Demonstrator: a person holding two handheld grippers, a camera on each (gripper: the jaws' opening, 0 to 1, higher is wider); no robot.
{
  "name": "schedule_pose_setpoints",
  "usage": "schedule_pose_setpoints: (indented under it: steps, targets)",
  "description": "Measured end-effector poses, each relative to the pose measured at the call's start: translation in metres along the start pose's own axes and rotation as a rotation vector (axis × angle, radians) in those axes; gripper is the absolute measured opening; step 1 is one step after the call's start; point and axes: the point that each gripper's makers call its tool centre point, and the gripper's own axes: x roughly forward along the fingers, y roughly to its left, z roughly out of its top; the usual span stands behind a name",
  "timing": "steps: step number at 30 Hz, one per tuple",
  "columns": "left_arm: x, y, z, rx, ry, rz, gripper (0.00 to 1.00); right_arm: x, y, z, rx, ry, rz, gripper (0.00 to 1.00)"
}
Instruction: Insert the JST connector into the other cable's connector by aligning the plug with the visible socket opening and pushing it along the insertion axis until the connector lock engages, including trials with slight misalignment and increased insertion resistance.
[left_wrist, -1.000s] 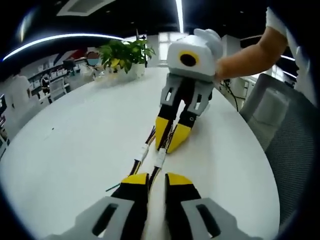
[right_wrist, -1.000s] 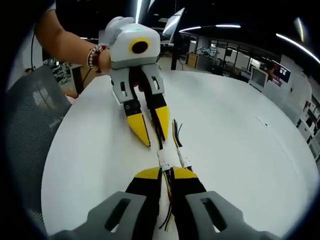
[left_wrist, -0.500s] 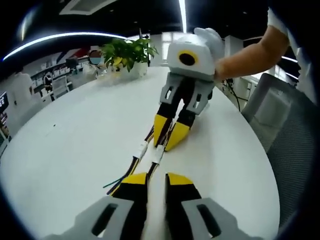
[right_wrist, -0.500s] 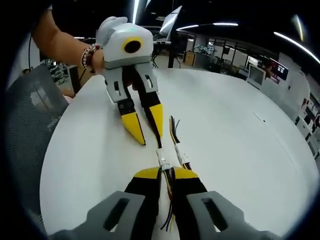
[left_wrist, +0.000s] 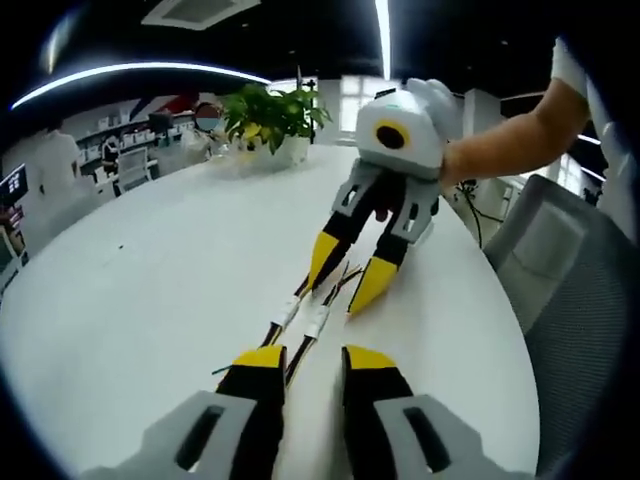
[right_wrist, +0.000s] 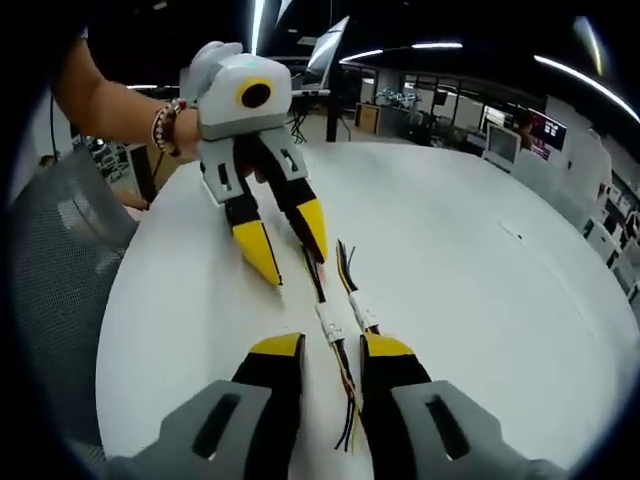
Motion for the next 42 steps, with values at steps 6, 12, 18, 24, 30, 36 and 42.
schedule_pose_setpoints:
  steps: [6,12,18,24,30,36,42]
  targets:
    - [-0.010,-0.003,0.006,-0.044,-0.014,0.012,0.27,-0.013,-0.006,0.008,0.034,-0.031,-0.041,0.23]
    - [-0.022,-0.001,0.015,-0.076,-0.040,0.057,0.39,-0.026,-0.006,0.019,0.056,-0.070,-0.070,0.30]
    - [-0.038,0.003,0.023,-0.194,-0.068,0.116,0.62,-0.043,-0.007,0.027,0.080,-0.096,-0.118,0.39]
    - [-0.056,0.004,0.026,-0.231,-0.087,0.167,0.71,-0.060,-0.006,0.031,0.134,-0.135,-0.158,0.41]
    - [-0.078,0.005,0.041,-0.241,-0.147,0.221,0.77,-0.080,-0.005,0.035,0.162,-0.173,-0.197,0.43]
    - [-0.105,0.005,0.055,-0.222,-0.206,0.294,0.80,-0.107,-0.008,0.040,0.204,-0.234,-0.258,0.45]
    - [-0.129,0.004,0.061,-0.232,-0.250,0.359,0.82,-0.133,-0.008,0.040,0.249,-0.288,-0.333,0.46]
